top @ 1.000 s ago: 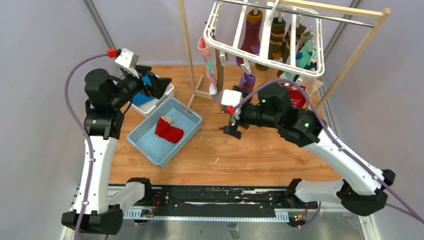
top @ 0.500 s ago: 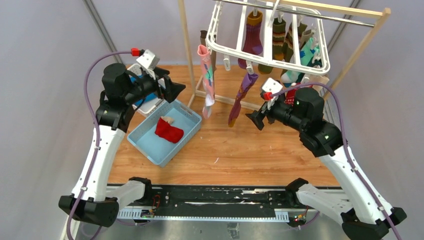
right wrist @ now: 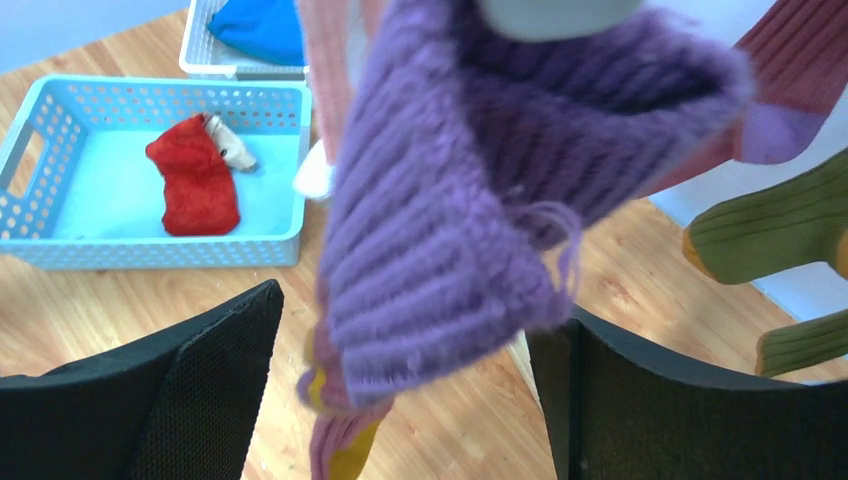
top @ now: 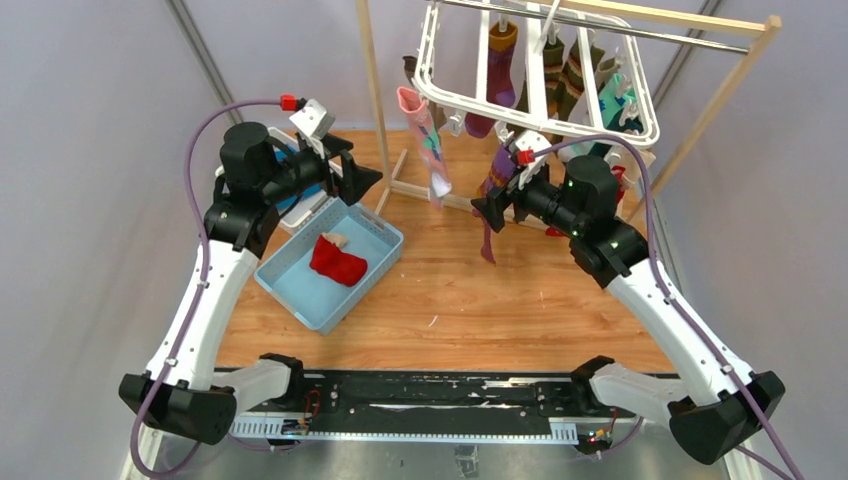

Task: Remove the socks clipped to the hanger
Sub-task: Remove the sock from the hanger.

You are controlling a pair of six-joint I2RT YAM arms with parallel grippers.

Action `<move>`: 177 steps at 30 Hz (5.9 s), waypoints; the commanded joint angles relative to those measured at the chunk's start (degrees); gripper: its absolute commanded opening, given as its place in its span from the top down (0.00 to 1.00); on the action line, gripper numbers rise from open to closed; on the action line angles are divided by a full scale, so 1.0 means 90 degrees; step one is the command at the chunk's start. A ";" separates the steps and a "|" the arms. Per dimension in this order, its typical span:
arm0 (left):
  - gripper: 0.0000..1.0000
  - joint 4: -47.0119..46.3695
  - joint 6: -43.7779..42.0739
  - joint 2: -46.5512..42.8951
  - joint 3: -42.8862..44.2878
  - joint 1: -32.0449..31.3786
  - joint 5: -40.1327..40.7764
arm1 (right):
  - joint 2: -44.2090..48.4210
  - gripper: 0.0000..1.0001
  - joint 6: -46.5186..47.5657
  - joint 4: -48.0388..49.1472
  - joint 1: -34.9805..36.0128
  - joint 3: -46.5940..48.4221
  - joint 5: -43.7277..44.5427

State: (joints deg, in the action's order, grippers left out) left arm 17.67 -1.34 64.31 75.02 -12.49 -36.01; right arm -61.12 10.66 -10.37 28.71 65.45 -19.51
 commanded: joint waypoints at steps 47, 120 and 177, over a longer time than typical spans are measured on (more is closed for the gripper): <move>0.07 -0.0791 0.0599 0.2232 0.2594 -0.3115 0.0870 | 0.0224 0.88 0.0119 0.0346 -0.0559 -0.0547 -0.2139; 0.04 -0.1410 0.1532 0.2859 0.3020 -0.3511 0.1204 | 0.0484 0.96 0.0008 0.0599 -0.1227 -0.0734 -0.3047; 0.09 -0.3516 0.2725 0.2975 0.2269 -0.2710 0.0081 | -0.0540 0.89 -0.0351 0.0410 -0.1157 0.0128 -0.3300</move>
State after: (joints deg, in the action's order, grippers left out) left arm -12.16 27.83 90.04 93.30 -36.21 -32.84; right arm -65.39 8.12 -7.55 18.61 66.06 -47.70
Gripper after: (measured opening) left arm 0.919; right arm 0.109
